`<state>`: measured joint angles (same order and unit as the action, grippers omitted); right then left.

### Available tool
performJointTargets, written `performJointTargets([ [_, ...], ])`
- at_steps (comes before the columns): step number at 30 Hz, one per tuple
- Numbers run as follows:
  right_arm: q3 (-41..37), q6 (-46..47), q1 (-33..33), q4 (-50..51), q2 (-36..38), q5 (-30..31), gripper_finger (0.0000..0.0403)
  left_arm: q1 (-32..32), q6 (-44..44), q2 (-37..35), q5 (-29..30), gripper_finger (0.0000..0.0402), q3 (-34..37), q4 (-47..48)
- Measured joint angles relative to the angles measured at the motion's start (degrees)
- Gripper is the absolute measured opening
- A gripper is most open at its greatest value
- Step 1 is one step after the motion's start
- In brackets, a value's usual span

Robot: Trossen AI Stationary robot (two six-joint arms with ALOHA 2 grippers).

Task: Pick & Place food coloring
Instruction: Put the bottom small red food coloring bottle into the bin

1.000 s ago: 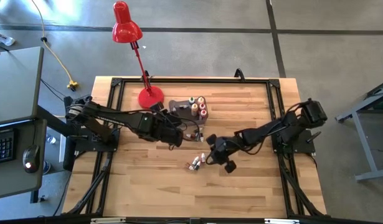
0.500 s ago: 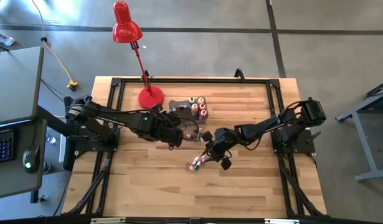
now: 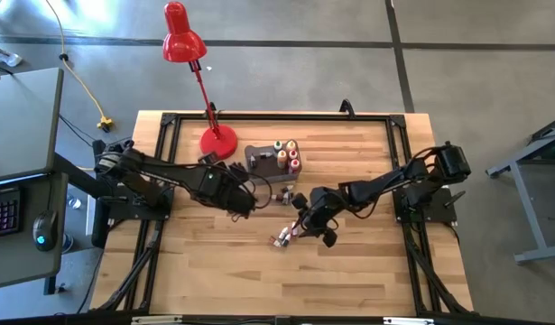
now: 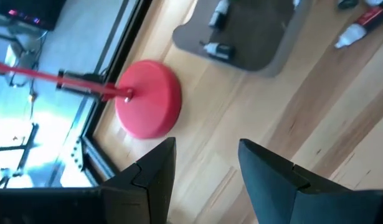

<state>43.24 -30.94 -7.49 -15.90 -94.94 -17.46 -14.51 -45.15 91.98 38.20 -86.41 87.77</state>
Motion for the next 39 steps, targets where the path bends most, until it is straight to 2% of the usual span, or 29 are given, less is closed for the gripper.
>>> performJointTargets([
  [2, 0.00, 1.47, 0.02, 0.01, 0.00, 2.15, 0.0151, -0.55, -2.31, 0.00, 0.10, 0.0169, 0.00, 1.41],
  [6, 0.04, 3.85, -0.05, -1.19, -1.31, 1.77, 0.0188, -2.49, -6.01, -0.02, -0.65, 0.0169, 0.00, 1.35],
  [10, 0.07, 0.48, -0.72, -3.74, -5.00, 0.66, 0.0209, -5.93, -8.87, 0.00, -1.73, 0.0169, 0.00, 1.26],
  [15, 1.49, -1.11, -0.21, -0.25, -9.08, -1.17, 0.0211, -10.21, -11.99, 0.00, -1.37, 0.0169, -0.04, 1.31],
  [21, 4.20, -1.60, 1.98, 1.37, -10.10, -1.80, 0.0211, -13.78, -16.73, 0.00, -1.22, 0.0169, -0.04, 0.01],
  [27, 4.25, -4.95, 4.28, 9.69, -10.45, -5.67, 0.0211, -16.14, -21.33, 0.00, -1.01, 0.0169, -0.07, -1.57],
  [33, 4.37, -8.57, 4.60, 9.07, -11.08, -6.58, 0.0207, -16.29, -23.32, 0.00, -0.58, 0.0169, -0.09, -4.36],
  [39, 4.26, -0.18, 4.55, 8.24, -11.17, -5.77, 0.0184, -16.27, -25.24, 0.00, -0.13, 0.0169, -0.09, -6.54],
])
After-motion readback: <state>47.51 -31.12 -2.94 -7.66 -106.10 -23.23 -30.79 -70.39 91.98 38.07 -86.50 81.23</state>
